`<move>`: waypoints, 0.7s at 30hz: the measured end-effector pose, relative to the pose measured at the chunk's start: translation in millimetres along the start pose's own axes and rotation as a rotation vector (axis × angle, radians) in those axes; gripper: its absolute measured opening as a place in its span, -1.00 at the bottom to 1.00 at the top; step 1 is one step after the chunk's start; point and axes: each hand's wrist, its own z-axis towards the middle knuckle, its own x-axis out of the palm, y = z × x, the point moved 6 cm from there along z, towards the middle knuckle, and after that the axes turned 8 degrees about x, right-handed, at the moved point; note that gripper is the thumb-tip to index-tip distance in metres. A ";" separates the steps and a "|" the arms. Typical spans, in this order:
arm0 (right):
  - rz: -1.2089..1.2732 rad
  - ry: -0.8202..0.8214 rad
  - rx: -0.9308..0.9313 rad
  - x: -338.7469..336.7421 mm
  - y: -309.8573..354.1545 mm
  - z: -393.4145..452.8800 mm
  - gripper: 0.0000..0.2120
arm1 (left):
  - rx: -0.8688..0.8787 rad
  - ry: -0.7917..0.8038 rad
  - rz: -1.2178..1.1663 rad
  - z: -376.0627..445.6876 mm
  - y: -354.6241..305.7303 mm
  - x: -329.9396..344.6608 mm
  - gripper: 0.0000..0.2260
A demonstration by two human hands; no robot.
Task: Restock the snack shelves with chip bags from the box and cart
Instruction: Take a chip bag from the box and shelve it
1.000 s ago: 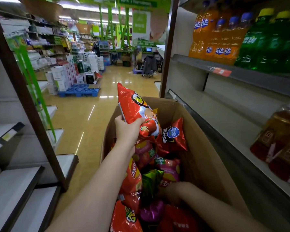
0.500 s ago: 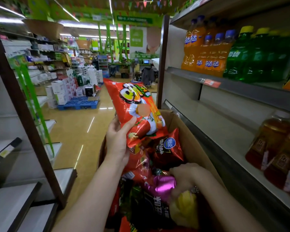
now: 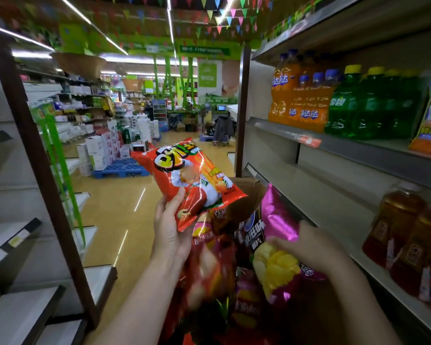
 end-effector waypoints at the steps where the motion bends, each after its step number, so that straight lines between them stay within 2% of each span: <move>1: 0.093 -0.081 0.003 -8.2 2.1 -2.1 -0.09 | 0.001 0.014 0.010 -1.8 -1.6 2.6 -0.47; 3: 0.264 -0.200 0.002 -21.6 8.3 -7.8 -0.05 | -0.007 0.036 0.030 -5.7 -9.4 6.6 -0.45; 5: 0.341 -0.287 -0.010 -33.5 17.9 -16.0 -0.15 | -0.011 0.062 0.075 -8.9 -25.4 9.0 -0.47; 8: 0.461 -0.334 -0.084 -47.3 39.7 -21.1 -0.19 | 0.032 0.128 0.182 -15.3 -64.0 7.3 -0.52; 10: 0.650 -0.309 -0.184 -56.9 60.3 -23.0 -0.17 | 0.091 0.154 0.269 -20.9 -94.2 -1.8 -0.52; 13: 0.875 -0.258 -0.377 -76.2 101.0 -35.0 -0.46 | 0.187 0.153 0.360 -34.4 -142.4 -21.6 -0.50; 16: 0.849 -0.163 -0.524 -80.6 146.6 -49.9 -0.44 | 0.246 0.085 0.413 -54.3 -186.7 -52.2 -0.50; 21: 0.768 0.071 -0.798 -55.2 256.2 -108.4 -0.49 | 0.262 -0.073 0.483 -111.2 -256.8 -120.1 -0.72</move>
